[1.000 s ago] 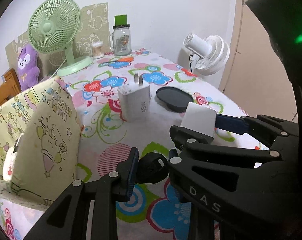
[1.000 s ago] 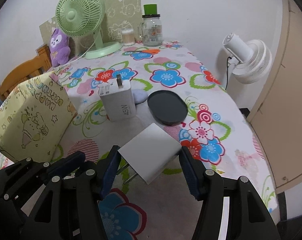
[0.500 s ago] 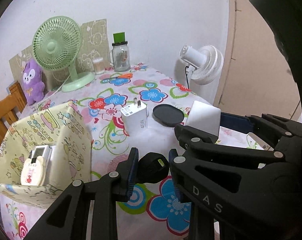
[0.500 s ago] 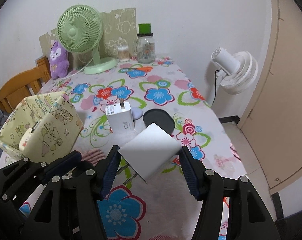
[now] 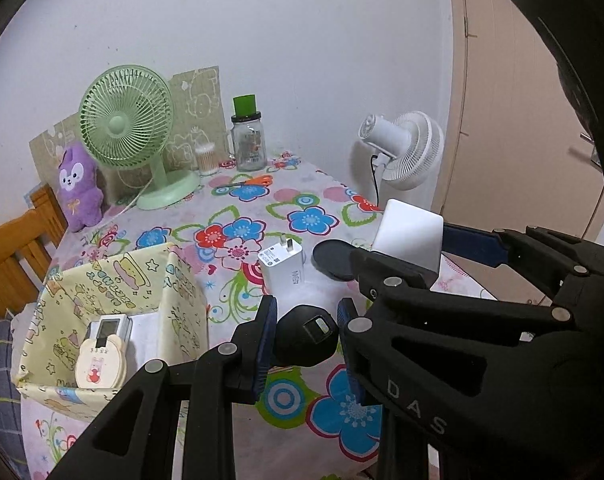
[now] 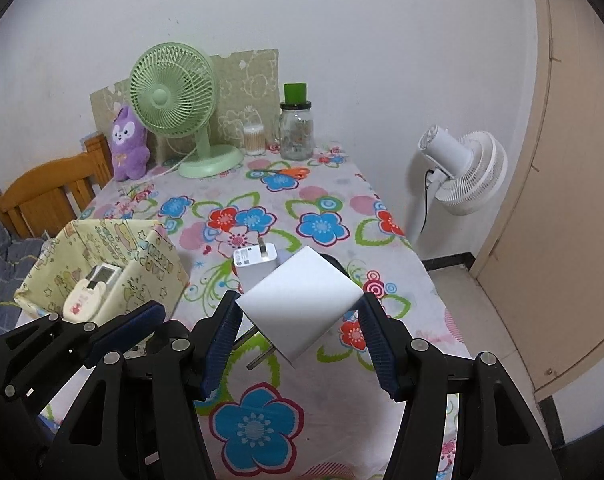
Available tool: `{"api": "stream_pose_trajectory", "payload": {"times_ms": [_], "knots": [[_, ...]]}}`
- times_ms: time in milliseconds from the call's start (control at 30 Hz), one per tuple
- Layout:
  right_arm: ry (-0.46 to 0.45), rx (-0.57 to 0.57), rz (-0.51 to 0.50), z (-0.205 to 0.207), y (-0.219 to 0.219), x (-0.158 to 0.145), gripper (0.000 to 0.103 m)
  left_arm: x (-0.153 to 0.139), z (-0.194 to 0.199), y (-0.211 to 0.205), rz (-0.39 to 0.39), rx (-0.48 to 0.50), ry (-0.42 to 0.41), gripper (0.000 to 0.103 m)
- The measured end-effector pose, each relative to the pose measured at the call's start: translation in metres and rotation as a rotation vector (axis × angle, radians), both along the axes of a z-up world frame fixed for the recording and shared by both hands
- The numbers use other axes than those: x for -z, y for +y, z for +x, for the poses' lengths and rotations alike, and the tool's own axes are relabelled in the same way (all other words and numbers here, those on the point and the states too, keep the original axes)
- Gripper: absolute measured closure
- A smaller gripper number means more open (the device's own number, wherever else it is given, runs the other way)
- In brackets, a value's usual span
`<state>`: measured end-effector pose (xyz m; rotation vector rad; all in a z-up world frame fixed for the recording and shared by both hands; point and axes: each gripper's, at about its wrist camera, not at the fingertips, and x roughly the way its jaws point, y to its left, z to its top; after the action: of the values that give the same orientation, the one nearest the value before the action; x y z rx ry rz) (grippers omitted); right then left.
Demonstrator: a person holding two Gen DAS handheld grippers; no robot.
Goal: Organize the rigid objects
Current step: 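Carry the charger with the right gripper while the left carries the key toward the box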
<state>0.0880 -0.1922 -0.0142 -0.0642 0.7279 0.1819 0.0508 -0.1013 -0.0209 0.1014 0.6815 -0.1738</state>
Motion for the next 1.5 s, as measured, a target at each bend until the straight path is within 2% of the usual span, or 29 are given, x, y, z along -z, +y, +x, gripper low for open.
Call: {"api": "stream_pose_trajectory", "payload": {"times_ms": [533, 967, 1500], "knots": [[-0.051, -0.021, 0.016, 0.000, 0.012, -0.030, 0.040, -0.027, 0.000, 0.011, 0.016, -0.006, -0.053, 0.072], [-0.045, -0.012, 0.017, 0.013, 0.038, -0.037, 0.040, -0.034, 0.015, 0.037, 0.025, 0.011, -0.050, 0.072], [-0.017, -0.049, 0.025, 0.026, 0.084, -0.036, 0.040, -0.033, 0.023, 0.081, 0.029, -0.022, -0.031, 0.072]]}}
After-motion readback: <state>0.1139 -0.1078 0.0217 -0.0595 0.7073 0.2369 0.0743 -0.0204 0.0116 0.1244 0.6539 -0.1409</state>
